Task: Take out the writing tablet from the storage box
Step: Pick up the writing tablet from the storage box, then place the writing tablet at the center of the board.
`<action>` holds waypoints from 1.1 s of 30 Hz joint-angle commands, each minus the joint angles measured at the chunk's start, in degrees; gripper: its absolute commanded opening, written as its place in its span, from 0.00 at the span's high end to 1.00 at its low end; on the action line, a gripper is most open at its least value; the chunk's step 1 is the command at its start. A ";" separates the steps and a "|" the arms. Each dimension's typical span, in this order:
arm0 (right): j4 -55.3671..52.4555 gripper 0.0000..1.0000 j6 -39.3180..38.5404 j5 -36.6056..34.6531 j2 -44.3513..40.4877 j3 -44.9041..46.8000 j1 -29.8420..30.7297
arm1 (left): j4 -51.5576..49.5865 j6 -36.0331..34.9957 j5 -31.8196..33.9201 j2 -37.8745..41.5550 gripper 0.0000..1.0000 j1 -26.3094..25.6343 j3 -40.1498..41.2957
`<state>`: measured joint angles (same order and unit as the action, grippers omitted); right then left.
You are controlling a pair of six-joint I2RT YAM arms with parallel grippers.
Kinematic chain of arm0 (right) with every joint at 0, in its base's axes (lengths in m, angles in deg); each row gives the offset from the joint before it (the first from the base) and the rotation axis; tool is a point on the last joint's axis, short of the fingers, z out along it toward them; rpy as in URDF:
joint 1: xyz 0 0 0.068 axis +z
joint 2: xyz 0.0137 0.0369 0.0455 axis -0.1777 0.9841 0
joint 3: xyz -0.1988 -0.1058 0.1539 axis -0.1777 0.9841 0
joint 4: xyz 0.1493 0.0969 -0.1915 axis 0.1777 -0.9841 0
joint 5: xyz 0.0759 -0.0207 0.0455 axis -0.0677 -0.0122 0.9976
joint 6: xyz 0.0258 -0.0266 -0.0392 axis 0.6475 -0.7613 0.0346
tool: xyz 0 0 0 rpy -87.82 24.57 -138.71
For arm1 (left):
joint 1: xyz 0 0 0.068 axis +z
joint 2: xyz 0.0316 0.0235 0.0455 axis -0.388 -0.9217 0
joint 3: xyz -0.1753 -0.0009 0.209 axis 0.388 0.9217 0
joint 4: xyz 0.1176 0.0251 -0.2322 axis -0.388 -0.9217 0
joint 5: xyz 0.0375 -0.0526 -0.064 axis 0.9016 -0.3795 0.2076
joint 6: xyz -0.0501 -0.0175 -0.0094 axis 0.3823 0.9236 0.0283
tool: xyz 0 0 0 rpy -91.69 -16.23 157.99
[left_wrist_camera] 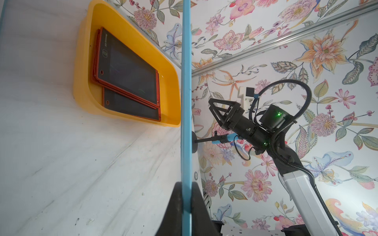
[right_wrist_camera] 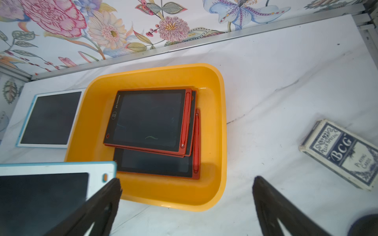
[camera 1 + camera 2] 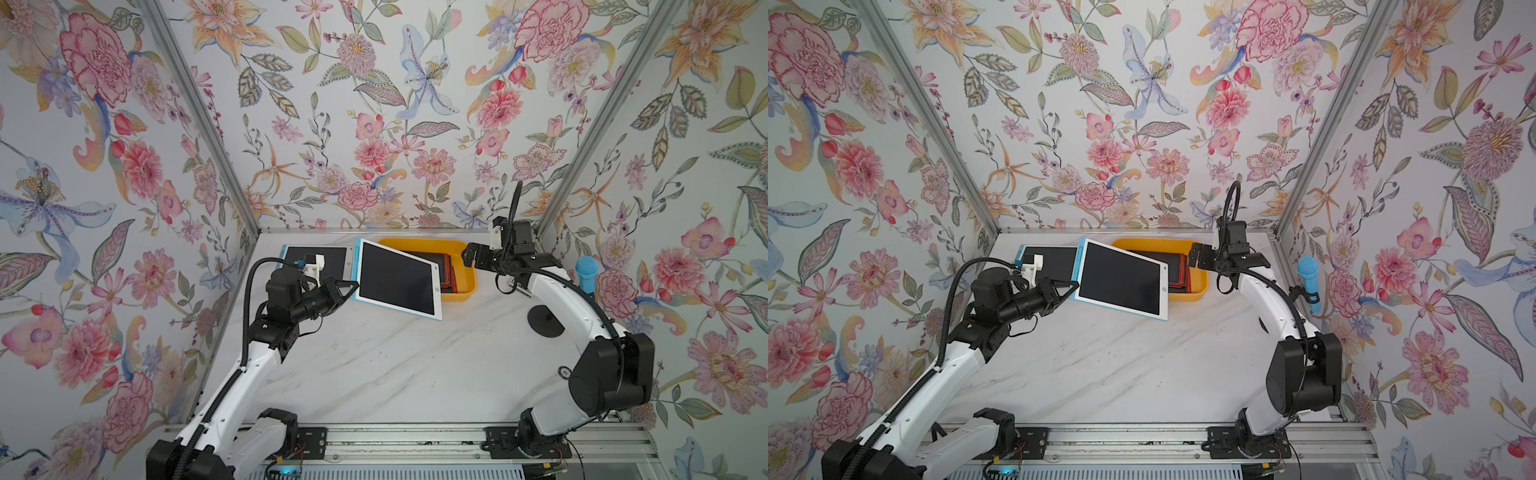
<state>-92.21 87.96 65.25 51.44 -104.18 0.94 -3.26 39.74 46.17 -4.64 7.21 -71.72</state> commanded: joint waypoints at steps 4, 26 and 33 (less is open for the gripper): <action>-3.98 0.00 9.47 2.22 -10.11 5.78 1.47 | 10.13 9.56 11.43 7.20 1.00 -12.37 6.55; -14.71 0.00 9.09 6.23 -22.36 13.03 2.05 | 44.51 20.18 48.98 -10.61 1.00 -47.04 16.26; -15.55 0.00 8.32 8.34 -24.60 15.76 0.30 | 53.18 23.66 50.70 -20.73 1.00 -49.92 15.67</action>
<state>-105.91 97.49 72.28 28.34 -89.23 1.91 41.11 61.42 94.32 -23.30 -41.92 -54.30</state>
